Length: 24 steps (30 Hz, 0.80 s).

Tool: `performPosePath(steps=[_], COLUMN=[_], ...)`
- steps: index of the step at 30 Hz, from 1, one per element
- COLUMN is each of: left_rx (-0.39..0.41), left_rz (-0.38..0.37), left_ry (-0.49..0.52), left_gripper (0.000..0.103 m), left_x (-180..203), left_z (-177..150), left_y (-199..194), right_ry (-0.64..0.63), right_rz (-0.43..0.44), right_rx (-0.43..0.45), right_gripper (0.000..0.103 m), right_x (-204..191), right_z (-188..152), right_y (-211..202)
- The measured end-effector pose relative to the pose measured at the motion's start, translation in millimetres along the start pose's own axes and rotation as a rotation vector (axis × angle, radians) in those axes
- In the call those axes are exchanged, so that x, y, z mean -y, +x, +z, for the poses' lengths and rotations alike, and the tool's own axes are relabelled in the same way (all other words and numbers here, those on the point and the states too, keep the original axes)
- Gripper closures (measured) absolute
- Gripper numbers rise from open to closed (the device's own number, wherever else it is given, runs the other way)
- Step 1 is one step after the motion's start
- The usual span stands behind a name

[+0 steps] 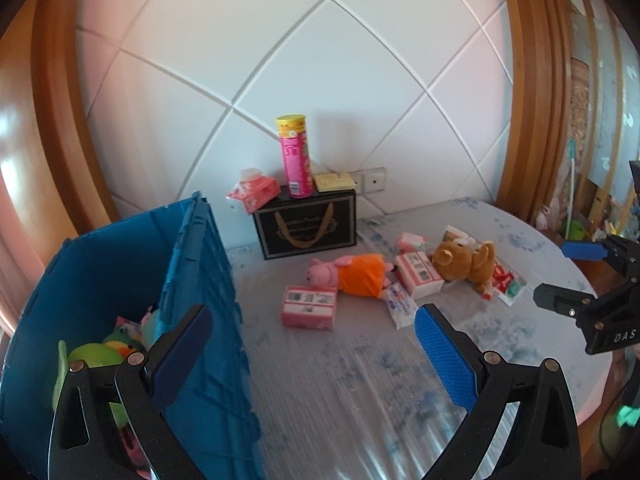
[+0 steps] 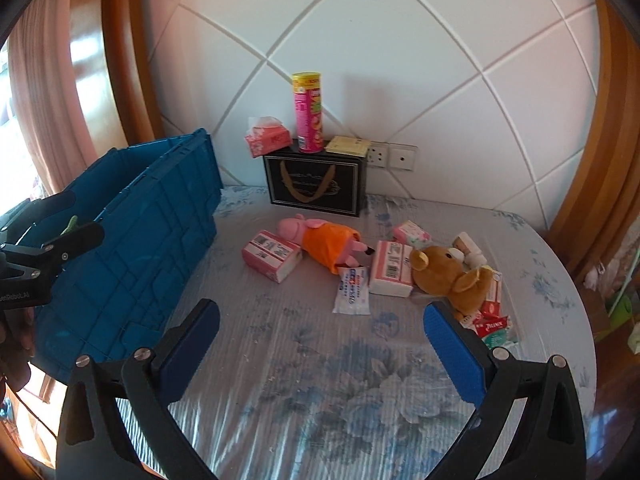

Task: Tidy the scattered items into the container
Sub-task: 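Withdraw both open tools from the bin back over the table, then move the right tool toward the Tylenol box while the left tool approaches the wipes pack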

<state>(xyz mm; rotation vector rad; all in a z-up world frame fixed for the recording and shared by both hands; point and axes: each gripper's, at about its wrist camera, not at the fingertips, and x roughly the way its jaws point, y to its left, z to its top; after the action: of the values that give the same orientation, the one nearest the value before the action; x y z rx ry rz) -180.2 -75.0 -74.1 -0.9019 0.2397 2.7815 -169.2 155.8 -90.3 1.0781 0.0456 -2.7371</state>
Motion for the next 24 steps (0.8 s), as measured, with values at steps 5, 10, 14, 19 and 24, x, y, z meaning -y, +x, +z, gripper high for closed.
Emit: performPosePath(steps=[5,10,14,19,24], left_rx=[-0.036,-0.062,-0.083,-0.116,-0.155], left_rz=[-0.042,-0.075,-0.091,-0.095,-0.089], left_ry=[0.030,0.050,0.061,0.071,0.077], left_gripper=[0.001,0.001,0.001,0.001,0.001], left_x=[46,86,113,144,165], left_z=[3,9,10,4,-11], left_y=[24,46,62,88,128], right_ry=[0.040,0.065,0.085,0.114,0.163], right_rz=[-0.038,-0.060,-0.076,-0.092,-0.112], right_rx=[-0.014,-0.028,-0.039,-0.065,-0.119], right_gripper=[0.000,0.000,0.000,0.000,0.000], right_x=[53,98,129,172,211], right_z=[-11,-23,-30,-42,-63], right_y=[-3,-2,1,14,43])
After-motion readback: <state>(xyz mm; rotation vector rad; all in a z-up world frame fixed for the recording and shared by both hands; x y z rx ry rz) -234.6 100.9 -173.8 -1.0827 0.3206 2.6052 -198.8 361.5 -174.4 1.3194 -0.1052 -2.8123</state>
